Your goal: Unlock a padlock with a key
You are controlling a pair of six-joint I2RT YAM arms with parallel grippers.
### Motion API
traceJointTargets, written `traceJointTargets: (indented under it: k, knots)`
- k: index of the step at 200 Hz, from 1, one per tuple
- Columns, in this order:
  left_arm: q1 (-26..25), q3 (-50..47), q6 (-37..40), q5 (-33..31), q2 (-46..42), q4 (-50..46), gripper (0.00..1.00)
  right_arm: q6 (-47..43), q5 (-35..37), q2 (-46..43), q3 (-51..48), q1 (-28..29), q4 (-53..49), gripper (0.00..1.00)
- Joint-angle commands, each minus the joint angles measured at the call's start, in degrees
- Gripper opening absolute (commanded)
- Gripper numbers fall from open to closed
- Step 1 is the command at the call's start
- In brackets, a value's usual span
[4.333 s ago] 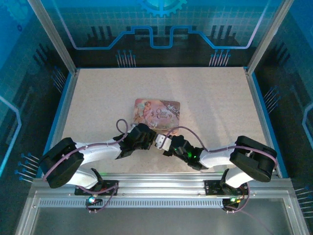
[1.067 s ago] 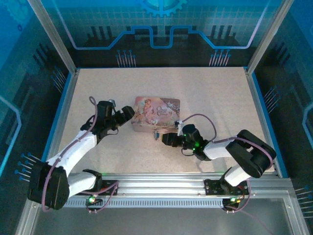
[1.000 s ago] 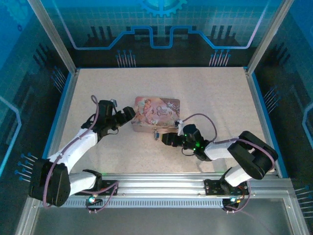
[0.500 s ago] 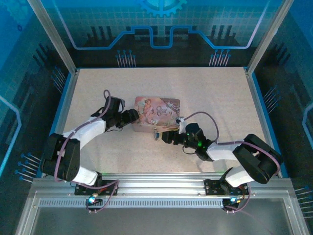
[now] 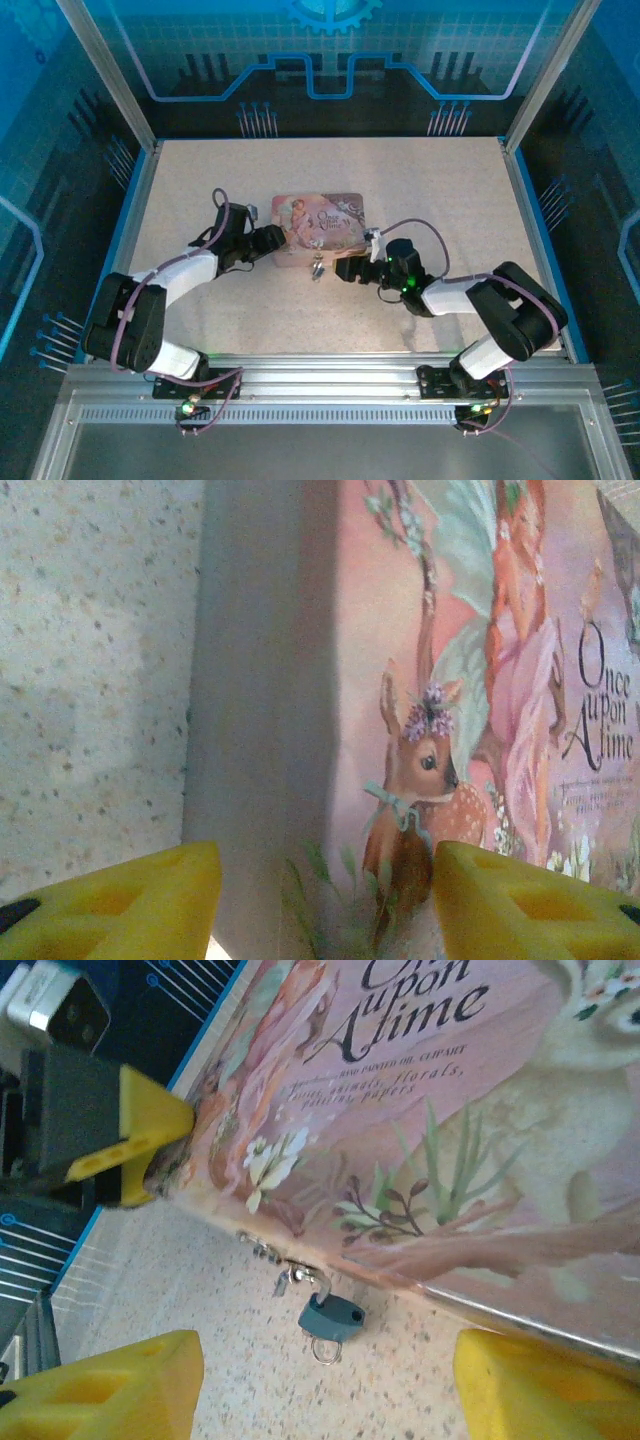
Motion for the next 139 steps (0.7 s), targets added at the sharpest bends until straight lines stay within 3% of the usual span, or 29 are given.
traceJointTargets:
  k: [1, 47, 97, 139]
  knots:
    - [-2.0, -4.8, -4.1, -1.0, -1.1, -2.8, 0.58, -1.9, -5.0, 3.4, 3.2, -2.3, 5.8, 0.67]
    - [-4.9, -7.9, -7.2, -1.9, -2.5, -1.0, 0.59, 0.7, -8.5, 8.5, 3.3, -5.4, 12.3, 0.67]
    - [-5.1, -9.5, -8.1, -3.4, -4.5, -0.9, 0.59, 0.7, -9.5, 6.9, -2.8, -5.4, 17.0, 0.73]
    - [-5.5, -9.7, -8.8, -3.3, -5.9, -1.1, 0.59, 1.0, -14.1, 11.2, -3.1, -5.2, 23.6, 0.74]
